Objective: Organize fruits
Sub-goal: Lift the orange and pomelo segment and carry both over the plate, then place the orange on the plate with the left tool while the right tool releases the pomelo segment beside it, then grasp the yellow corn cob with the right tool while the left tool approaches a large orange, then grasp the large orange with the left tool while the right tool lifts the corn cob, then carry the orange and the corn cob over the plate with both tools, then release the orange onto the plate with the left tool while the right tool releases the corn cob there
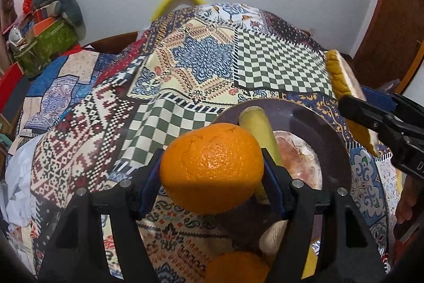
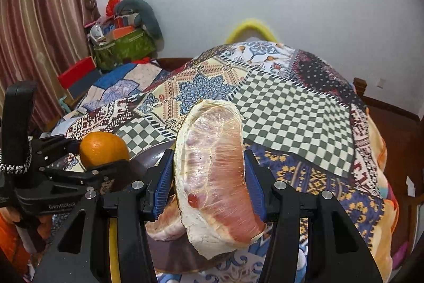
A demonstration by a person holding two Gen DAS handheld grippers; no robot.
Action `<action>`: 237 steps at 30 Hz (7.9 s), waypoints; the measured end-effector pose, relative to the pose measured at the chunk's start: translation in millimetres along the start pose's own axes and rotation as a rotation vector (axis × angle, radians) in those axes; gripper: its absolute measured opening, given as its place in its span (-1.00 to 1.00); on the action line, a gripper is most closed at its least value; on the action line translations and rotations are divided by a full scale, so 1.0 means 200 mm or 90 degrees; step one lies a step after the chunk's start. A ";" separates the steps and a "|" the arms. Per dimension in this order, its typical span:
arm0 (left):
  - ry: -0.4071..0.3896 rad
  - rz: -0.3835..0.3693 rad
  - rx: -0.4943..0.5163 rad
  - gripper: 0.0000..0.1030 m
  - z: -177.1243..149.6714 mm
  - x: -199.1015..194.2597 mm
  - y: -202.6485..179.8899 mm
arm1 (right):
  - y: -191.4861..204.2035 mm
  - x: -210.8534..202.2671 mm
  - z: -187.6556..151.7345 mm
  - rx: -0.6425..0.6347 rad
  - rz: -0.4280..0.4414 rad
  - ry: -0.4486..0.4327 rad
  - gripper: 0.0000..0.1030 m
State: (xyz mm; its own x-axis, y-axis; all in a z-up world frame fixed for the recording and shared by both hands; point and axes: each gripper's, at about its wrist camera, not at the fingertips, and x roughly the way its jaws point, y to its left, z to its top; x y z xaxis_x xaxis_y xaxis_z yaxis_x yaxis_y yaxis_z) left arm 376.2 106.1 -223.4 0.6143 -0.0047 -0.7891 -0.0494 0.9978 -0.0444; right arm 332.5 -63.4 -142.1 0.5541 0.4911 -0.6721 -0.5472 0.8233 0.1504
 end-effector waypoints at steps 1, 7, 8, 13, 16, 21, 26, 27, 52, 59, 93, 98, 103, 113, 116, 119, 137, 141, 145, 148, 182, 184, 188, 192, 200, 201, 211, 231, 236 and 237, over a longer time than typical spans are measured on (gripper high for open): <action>0.004 -0.002 0.001 0.32 0.01 0.02 0.00 | -0.01 0.02 0.00 0.000 0.001 0.004 -0.07; 0.027 0.004 0.017 0.32 0.02 0.09 -0.04 | -0.04 0.13 0.00 0.001 0.002 0.046 -0.07; 0.030 0.005 0.020 0.32 0.02 0.09 -0.05 | -0.04 0.14 0.00 0.002 0.002 0.054 -0.07; 0.040 0.000 0.017 0.32 0.02 0.12 -0.06 | -0.07 0.21 -0.02 0.014 0.010 0.081 -0.07; 0.049 0.003 0.012 0.33 0.02 0.13 -0.05 | -0.06 0.23 -0.03 0.016 0.009 0.087 -0.07; 0.065 -0.010 -0.008 0.32 0.02 0.15 -0.01 | -0.06 0.26 -0.04 0.016 0.006 0.102 -0.05; 0.064 0.008 0.004 0.33 0.02 0.14 -0.04 | -0.06 0.25 -0.03 0.017 -0.007 0.101 0.12; 0.063 0.005 0.007 0.33 0.02 0.14 -0.04 | -0.07 0.24 -0.03 0.022 -0.002 0.096 0.17; -0.072 0.001 0.000 0.36 -0.11 -0.57 -0.10 | 0.14 -0.29 -0.08 0.018 -0.043 0.007 0.88; -0.095 -0.010 -0.011 0.41 -0.20 -0.74 -0.11 | 0.21 -0.43 -0.15 0.016 -0.054 -0.012 0.88; -0.005 -0.003 -0.108 0.43 -0.61 -0.60 0.20 | 0.46 -0.16 -0.43 -0.016 -0.028 0.094 0.58; 0.002 -0.008 -0.120 0.43 -0.63 -0.56 0.23 | 0.50 -0.08 -0.43 -0.031 -0.007 0.124 0.22; 0.008 -0.015 -0.113 0.43 -0.64 -0.54 0.22 | 0.51 -0.02 -0.43 -0.034 -0.003 0.143 0.18; 0.011 -0.030 -0.098 0.43 -0.61 -0.51 0.16 | 0.48 -0.01 -0.42 -0.018 0.046 0.141 -0.36; 0.011 -0.035 -0.093 0.43 -0.60 -0.51 0.14 | 0.47 -0.03 -0.42 -0.010 0.044 0.135 -0.36; 0.010 -0.040 -0.087 0.43 -0.58 -0.51 0.11 | 0.44 -0.07 -0.41 0.007 0.050 0.120 -0.36; 0.042 -0.053 -0.058 0.43 -0.47 -0.35 -0.07 | 0.19 -0.38 -0.36 0.048 -0.012 0.024 -0.36; 0.057 -0.046 -0.056 0.43 -0.45 -0.28 -0.09 | 0.15 -0.38 -0.38 0.061 -0.012 0.026 -0.36; 0.067 -0.045 -0.060 0.43 -0.44 -0.23 -0.09 | 0.11 -0.39 -0.40 0.071 -0.009 0.030 -0.36; 0.069 -0.044 -0.062 0.43 -0.44 -0.22 -0.09 | 0.10 -0.38 -0.41 0.077 -0.007 0.033 -0.36; -0.057 -0.049 -0.058 0.15 -0.19 -0.45 -0.13 | 0.08 -0.40 -0.20 0.065 -0.006 -0.036 -0.36; -0.056 -0.049 -0.058 0.15 -0.18 -0.44 -0.13 | 0.08 -0.38 -0.18 0.065 -0.005 -0.038 -0.36; -0.045 -0.050 -0.060 0.15 -0.17 -0.38 -0.13 | 0.07 -0.32 -0.15 0.067 -0.001 -0.031 -0.36; -0.032 -0.051 -0.060 0.15 -0.17 -0.31 -0.13 | 0.06 -0.24 -0.14 0.076 0.001 -0.020 -0.36; -0.016 -0.046 -0.057 0.15 -0.17 -0.21 -0.15 | 0.04 -0.09 -0.14 0.085 0.007 0.016 -0.36; -0.014 -0.044 -0.057 0.15 -0.16 -0.20 -0.15 | 0.04 -0.08 -0.15 0.085 0.007 0.021 -0.36; -0.035 -0.061 -0.055 0.14 -0.15 -0.19 -0.17 | 0.05 0.02 -0.19 0.080 0.010 0.055 -0.36; -0.074 -0.040 -0.050 0.14 -0.17 -0.43 -0.17 | 0.08 -0.21 -0.15 0.066 -0.006 0.016 -0.32; -0.093 -0.034 -0.046 0.14 -0.19 -0.56 -0.17 | 0.13 -0.34 -0.15 0.056 -0.008 -0.007 -0.32; -0.096 -0.032 -0.046 0.14 -0.20 -0.59 -0.17 | 0.14 -0.36 -0.16 0.056 -0.009 -0.011 -0.32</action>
State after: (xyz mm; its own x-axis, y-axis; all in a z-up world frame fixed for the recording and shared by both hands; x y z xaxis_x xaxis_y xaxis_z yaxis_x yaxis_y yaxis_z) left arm 273.6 70.5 -153.7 0.7288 -0.0397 -0.6835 -0.0683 0.9891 -0.1303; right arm 258.0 -85.2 -112.6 0.5723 0.4836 -0.6623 -0.4831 0.8514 0.2042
